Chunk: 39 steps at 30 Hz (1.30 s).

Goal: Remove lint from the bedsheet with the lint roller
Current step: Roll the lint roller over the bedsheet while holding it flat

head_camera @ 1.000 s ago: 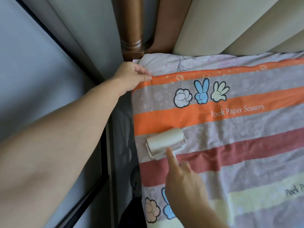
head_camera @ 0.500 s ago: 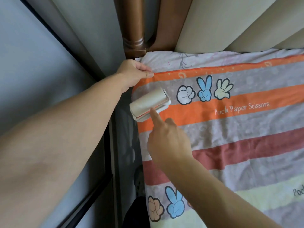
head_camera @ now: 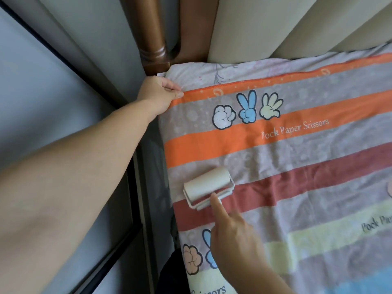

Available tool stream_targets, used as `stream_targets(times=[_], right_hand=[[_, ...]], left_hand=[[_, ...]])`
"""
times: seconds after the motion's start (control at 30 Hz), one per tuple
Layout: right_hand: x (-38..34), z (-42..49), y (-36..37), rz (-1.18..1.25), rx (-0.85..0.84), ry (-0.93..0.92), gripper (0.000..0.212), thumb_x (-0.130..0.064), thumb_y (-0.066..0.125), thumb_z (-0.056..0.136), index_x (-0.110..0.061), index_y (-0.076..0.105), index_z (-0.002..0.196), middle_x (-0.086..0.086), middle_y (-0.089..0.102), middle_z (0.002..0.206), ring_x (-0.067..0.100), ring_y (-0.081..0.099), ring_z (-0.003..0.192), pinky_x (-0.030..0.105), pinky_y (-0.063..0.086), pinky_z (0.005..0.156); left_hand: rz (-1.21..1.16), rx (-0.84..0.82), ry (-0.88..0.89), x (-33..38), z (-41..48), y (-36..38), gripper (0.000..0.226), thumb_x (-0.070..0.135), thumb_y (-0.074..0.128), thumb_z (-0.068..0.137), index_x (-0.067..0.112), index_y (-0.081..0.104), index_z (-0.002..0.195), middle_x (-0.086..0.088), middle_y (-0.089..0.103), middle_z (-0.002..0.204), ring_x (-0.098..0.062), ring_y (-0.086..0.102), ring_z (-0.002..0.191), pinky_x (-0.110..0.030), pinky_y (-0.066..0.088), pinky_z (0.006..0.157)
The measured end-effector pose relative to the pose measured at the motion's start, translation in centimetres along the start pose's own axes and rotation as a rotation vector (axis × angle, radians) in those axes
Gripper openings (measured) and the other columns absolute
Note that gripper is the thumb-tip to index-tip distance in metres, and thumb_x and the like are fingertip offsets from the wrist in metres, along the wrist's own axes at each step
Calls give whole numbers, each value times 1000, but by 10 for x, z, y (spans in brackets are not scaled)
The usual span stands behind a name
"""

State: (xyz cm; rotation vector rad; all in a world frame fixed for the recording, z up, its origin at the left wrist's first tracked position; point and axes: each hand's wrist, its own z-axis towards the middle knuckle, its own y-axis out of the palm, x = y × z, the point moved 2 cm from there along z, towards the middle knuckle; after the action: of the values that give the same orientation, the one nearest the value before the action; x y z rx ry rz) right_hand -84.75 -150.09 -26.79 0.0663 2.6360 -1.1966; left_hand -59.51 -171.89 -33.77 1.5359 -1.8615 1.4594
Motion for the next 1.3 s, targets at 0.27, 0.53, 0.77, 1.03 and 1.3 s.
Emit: stream_targets(times=[0.27,0.53,0.77,1.03,1.3], right_hand=[[50,-56,-28,166,-57,25,65,-32,39,80,-58,16,134,-8,64,97,14,61,90,29,48,72],[70,38,-123,432,202,210,53,-16,45,92,-32,46,142,2,67,117,15,64,100,27,49,89],[80,67,-106,366,100,204,55,-19,43,91,-24,40,146,8,54,134,32,62,106,41,54,88],[112,-68,13,337,-56,274,60,-16,40,94,-29,26,152,6,63,121,22,58,100,27,46,81],[138,-122,20,480,-163,274,55,-20,42,91,-35,42,144,-4,64,112,17,62,82,29,50,74]], left_hand=[[309,148,123,19,-15,8,4,21,72,92,22,72,97,-1,70,104,-24,66,101,-39,53,91],[392,104,474,32,-127,66,41,15,43,90,12,64,126,-15,56,131,-37,52,124,-51,43,105],[855,-251,286,-6,-135,110,62,51,22,106,32,5,162,3,-19,168,-21,-25,153,-57,-11,123],[991,-315,239,-4,-128,121,78,69,26,99,33,-2,162,0,-21,168,-27,-25,152,-60,-11,120],[997,-345,289,-9,-129,109,75,47,37,104,34,-9,161,2,-28,165,-25,-29,151,-58,-10,122]])
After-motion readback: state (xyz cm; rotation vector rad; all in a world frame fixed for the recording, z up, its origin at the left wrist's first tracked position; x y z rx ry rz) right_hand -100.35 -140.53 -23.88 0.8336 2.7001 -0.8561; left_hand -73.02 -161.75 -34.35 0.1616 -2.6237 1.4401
